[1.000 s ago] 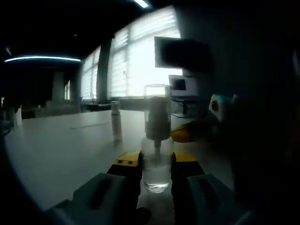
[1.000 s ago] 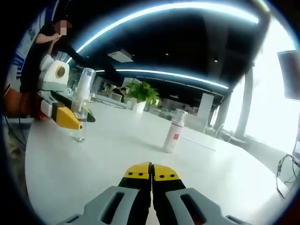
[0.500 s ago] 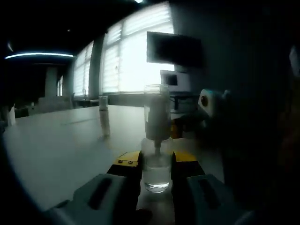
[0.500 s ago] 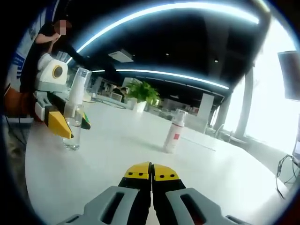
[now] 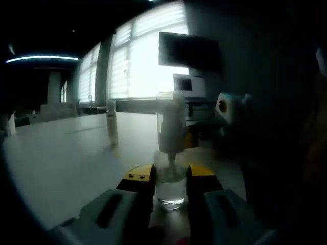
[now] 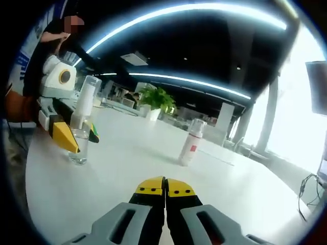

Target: Clamp pump bottle remove cover press pump head put on cover

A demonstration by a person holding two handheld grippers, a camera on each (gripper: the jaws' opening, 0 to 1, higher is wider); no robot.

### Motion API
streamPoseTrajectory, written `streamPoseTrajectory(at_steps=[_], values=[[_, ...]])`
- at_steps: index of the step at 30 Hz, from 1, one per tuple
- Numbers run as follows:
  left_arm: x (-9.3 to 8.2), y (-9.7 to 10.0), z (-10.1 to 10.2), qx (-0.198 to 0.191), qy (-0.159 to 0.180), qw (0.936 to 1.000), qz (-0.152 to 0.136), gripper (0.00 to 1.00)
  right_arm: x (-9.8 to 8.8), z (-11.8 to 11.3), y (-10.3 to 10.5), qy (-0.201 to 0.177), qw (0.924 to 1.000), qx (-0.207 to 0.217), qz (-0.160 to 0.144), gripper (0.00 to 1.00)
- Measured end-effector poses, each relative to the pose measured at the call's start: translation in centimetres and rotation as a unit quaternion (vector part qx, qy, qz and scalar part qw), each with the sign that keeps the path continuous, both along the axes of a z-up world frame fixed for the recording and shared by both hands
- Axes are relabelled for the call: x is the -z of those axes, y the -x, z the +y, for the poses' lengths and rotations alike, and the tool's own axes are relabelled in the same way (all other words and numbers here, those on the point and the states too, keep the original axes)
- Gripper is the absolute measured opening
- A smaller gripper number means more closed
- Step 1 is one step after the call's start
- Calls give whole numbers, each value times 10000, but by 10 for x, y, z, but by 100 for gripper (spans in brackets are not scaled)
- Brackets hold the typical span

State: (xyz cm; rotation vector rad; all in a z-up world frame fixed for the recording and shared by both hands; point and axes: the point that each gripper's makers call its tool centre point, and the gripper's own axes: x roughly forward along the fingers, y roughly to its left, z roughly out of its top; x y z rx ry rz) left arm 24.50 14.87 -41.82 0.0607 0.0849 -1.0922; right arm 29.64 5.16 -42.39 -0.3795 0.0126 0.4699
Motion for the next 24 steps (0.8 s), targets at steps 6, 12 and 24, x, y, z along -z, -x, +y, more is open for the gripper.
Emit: streamPoseTrajectory(at_steps=[6,12,24], values=[[0,1,1,-11,64,10000,45,16,-1,0,0,-21,10000,14,1,0],[0,3,0,86,47,10000,-12,16,0,0,1,53,10000,-22,-10,0],[0,3,0,173,43,9998,-4,16,-1,0,1,61,10000,-4,-18,0]])
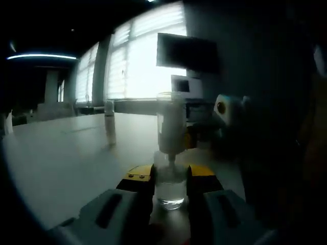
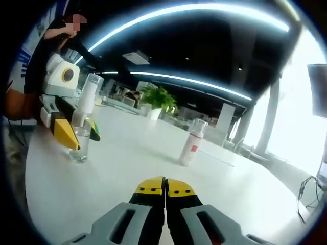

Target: Clamp pump bottle remove cover press pump head put on cover

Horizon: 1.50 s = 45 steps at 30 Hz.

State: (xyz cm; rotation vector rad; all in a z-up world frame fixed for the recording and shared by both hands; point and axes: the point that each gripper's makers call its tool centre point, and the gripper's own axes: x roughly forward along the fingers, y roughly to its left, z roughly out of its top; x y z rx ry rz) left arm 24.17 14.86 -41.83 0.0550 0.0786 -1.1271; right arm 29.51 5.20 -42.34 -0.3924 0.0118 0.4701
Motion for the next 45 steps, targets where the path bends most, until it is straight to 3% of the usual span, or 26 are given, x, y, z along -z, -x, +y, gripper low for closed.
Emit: streamPoseTrajectory(at_steps=[25,40,45], values=[[2,-5,1,-28,-25,10000,-44,16,0,3,2,64,10000,-61,7,0],[2,-6,1,-56,-27,10000,-11,16,-19,7,7,-294,9995,-37,48,0],[2,-6,2,-79,-26,10000,-10,16,-33,11,17,-546,9985,-64,61,1]])
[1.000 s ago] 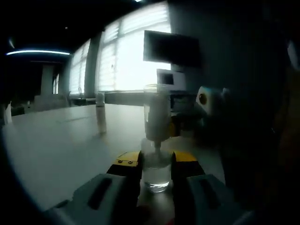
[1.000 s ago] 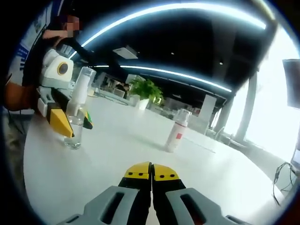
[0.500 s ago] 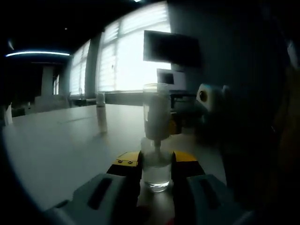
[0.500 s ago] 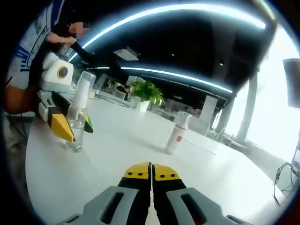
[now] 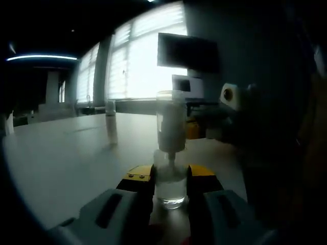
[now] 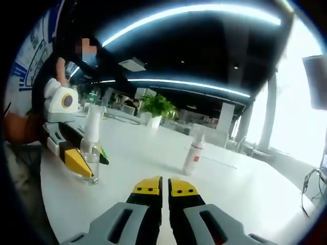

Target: Clamp pump bottle remove cover press pump head put on cover

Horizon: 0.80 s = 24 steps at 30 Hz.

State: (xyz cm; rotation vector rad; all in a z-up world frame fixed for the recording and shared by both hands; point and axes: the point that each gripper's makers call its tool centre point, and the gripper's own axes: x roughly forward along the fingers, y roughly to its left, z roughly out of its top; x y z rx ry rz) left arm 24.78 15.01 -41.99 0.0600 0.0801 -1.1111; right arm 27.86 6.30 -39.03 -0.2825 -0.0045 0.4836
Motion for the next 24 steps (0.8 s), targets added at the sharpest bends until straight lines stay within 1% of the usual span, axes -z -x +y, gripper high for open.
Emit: streamPoseTrajectory(at_steps=[3,6,15,18,24], values=[[0,0,0,-6,-1,10000,-3,16,-5,1,4,-164,9999,-1,39,1],[0,0,0,-4,0,10000,-3,16,-10,3,8,-250,9997,-49,36,2],[0,0,0,-18,-2,10000,-20,16,-40,15,23,-410,9987,-212,-199,2],[0,0,0,-18,-3,10000,-26,16,-46,21,29,-338,9988,-223,-290,2],[0,1,-1,-17,-7,10000,-39,16,-57,26,34,-492,9977,-315,-355,2]])
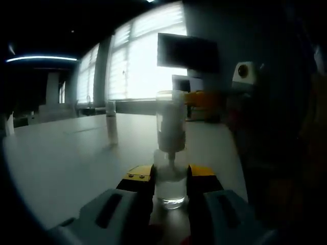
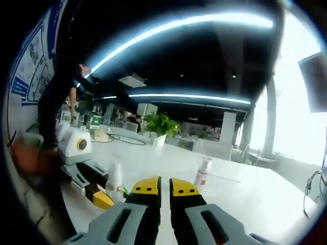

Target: Clamp pump bottle remove cover press pump head put on cover

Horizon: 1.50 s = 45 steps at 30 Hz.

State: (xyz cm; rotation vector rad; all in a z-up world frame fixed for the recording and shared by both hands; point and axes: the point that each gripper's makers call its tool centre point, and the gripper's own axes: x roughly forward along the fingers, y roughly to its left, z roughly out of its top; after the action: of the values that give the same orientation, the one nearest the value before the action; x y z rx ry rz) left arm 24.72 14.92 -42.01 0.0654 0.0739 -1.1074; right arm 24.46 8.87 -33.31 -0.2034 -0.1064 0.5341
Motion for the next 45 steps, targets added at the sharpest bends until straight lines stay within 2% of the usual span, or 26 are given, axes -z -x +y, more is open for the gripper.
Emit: streamPoseTrajectory(at_steps=[6,11,14,16,17,22,34,42,45], values=[[0,-1,1,-20,-1,10000,-3,16,-8,4,3,-194,9998,-34,45,2],[0,-1,1,-22,-10,10000,-25,16,-8,9,6,-44,10000,-59,-33,2],[0,-1,1,-23,-7,10000,-16,16,-11,17,9,-79,9998,-205,-39,2],[0,-1,1,-24,-8,10000,-19,16,-16,26,14,-443,9980,-454,57,5],[0,-1,1,-26,-8,10000,-19,16,-17,28,16,-508,9974,-509,83,7],[0,-1,2,-29,-11,10000,-22,16,-19,43,23,-570,9951,-801,116,13],[0,-1,1,-32,-15,10000,-16,16,-19,72,30,-544,9922,-1118,125,18],[0,-1,1,-38,-19,10000,-26,16,-11,80,24,-396,9916,-1205,272,19],[0,-1,1,-39,-21,10000,-26,16,-12,81,18,-464,9906,-1240,359,20]])
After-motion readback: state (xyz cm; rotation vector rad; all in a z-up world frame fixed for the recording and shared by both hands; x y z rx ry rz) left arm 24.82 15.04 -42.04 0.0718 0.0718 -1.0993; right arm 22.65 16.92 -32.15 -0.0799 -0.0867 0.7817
